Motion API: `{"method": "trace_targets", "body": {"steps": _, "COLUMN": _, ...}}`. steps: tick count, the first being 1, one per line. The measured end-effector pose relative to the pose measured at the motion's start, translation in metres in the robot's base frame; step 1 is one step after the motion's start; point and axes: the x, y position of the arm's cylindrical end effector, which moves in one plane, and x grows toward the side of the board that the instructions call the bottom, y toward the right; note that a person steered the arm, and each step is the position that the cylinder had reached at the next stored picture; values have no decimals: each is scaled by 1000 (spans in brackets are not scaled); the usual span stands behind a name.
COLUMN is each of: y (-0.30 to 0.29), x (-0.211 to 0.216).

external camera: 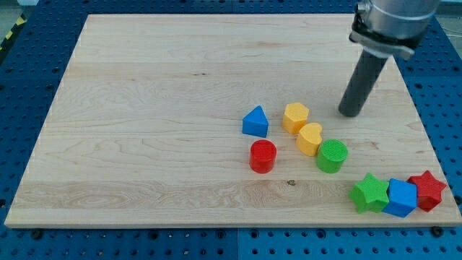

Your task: Place the blue triangle above the red circle

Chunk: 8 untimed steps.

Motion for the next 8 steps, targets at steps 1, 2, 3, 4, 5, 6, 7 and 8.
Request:
{"method": "trace_targets", "body": {"steps": 1, "y": -12, "x": -29}}
{"method": "trace_targets", "body": {"steps": 2, "y": -42, "x": -33}}
{"method": "trace_targets", "body": {"steps": 3, "y": -73, "x": -16}}
{"method": "trace_targets", "body": {"steps": 4, "y": -98, "x": 6}}
{"method": "trace_targets", "body": {"steps": 5, "y": -122, "x": 18}}
{"method": "trace_targets", "body": {"steps": 6, "y": -131, "x": 35}}
{"method": "trace_targets", "body": {"steps": 7, "y": -131, "x": 65}}
{"method": "trace_targets", "body": {"steps": 8, "y": -131, "x": 85}}
